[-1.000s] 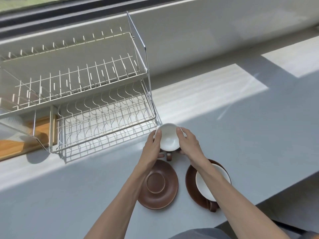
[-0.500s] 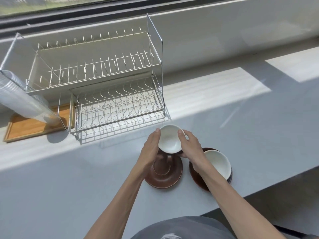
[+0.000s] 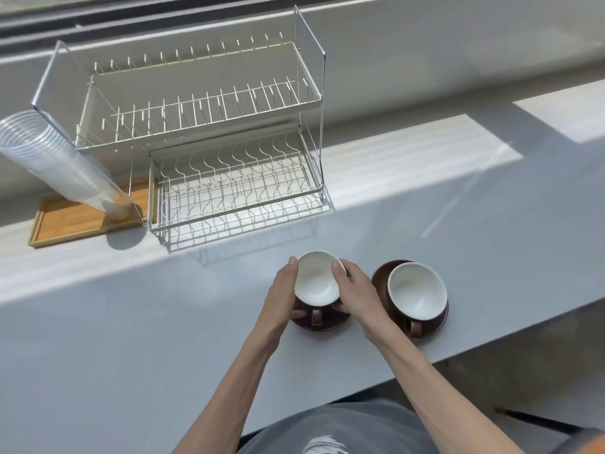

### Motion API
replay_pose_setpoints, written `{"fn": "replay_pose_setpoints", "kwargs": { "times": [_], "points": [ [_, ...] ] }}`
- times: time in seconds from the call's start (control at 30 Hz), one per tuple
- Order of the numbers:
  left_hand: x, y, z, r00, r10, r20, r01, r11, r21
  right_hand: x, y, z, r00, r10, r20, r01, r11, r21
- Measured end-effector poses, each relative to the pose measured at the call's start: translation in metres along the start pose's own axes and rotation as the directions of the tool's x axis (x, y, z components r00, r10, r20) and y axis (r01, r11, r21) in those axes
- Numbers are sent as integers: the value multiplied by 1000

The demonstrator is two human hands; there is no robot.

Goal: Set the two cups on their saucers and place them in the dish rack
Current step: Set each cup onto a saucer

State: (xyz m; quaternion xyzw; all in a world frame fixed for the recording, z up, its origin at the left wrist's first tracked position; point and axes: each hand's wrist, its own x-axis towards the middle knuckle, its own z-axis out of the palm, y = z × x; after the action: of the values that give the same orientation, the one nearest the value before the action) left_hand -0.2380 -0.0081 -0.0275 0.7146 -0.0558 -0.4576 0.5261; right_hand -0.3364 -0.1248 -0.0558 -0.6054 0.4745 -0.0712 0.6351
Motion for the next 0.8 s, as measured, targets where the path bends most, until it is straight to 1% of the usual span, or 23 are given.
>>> {"fn": "replay_pose_setpoints", "kwargs": {
  "times": [0.4,0.6,0.73,0.8],
  "points": [
    [-5,-6,-3,999,9,44,-8,1000,-19,-6,8,5,1000,-7,6,7,1000,-7],
    [-7,-11,-3,998,31,50,-31,999,5,-11,6,-1,999,-5,41,4,1000,11],
    [-7,-17,-7,996,51,70,-54,998,33,-12,11,-3,999,-27,25,29,998,-61],
    [-6,-22,-12,998,54,45,-58,993,102,-14,13,-5,999,-43,-12,41,989,-140]
  ]
}}
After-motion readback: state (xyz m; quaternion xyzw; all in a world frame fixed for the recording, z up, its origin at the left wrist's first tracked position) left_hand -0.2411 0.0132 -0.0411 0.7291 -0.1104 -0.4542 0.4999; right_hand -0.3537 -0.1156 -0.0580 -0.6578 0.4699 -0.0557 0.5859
